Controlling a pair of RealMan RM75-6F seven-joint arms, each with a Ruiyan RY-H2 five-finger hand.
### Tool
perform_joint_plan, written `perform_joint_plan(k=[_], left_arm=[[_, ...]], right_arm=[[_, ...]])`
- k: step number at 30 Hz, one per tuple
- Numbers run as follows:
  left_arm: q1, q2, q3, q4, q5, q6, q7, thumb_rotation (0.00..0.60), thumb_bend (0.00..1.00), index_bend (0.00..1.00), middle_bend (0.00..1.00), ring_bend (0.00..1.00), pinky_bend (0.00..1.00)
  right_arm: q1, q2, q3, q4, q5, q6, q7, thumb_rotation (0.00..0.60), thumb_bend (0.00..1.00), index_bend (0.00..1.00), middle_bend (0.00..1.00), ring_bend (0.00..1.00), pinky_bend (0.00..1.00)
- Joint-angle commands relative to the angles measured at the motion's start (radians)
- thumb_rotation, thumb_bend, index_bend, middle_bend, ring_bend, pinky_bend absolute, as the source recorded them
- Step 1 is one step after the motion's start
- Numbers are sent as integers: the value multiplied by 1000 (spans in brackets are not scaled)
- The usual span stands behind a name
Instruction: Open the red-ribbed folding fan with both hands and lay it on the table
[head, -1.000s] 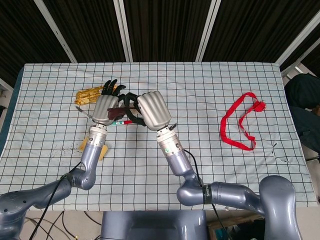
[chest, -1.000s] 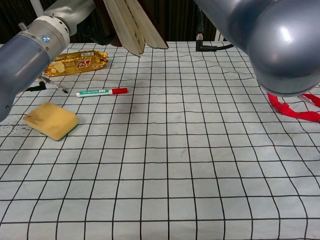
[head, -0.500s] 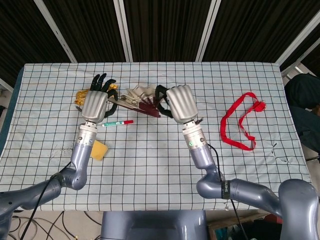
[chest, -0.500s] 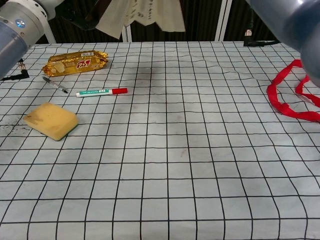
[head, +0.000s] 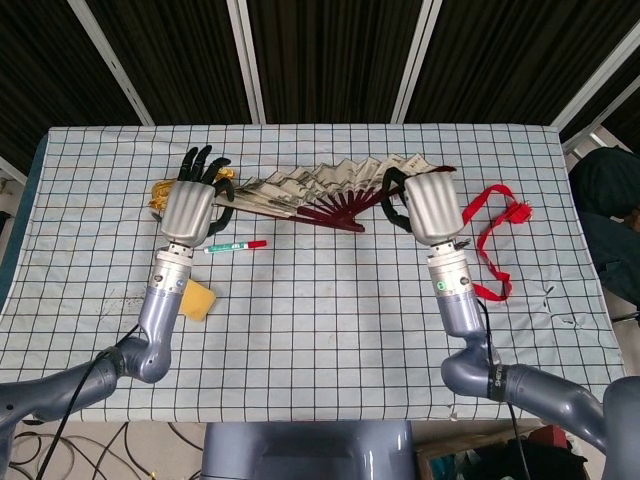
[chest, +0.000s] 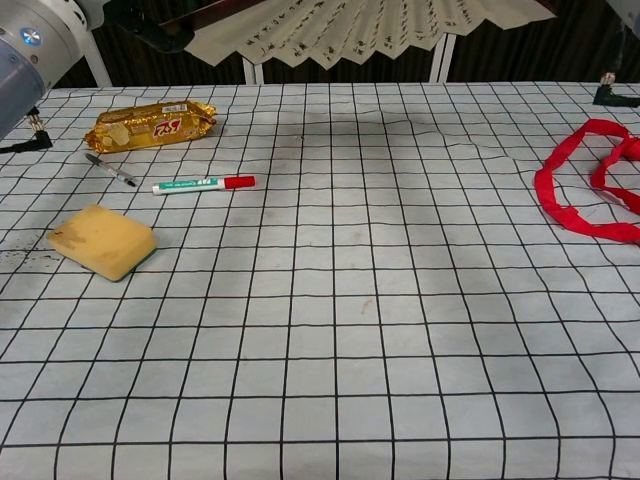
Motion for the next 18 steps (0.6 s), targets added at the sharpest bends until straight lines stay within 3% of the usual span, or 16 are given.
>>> perform_joint_plan(k=[1, 18], left_arm=[[1, -10, 9, 14, -4, -6, 1, 600, 403, 670, 213, 0, 46], [11, -64, 38, 111, 3, -18, -54, 600, 398, 667, 213, 0, 46]], right_arm=[[-21, 1, -19, 12, -2, 3, 9, 600, 490, 957, 980, 992, 848], [-78, -54, -61, 135, -27, 6, 56, 600, 490, 957, 980, 992, 848]])
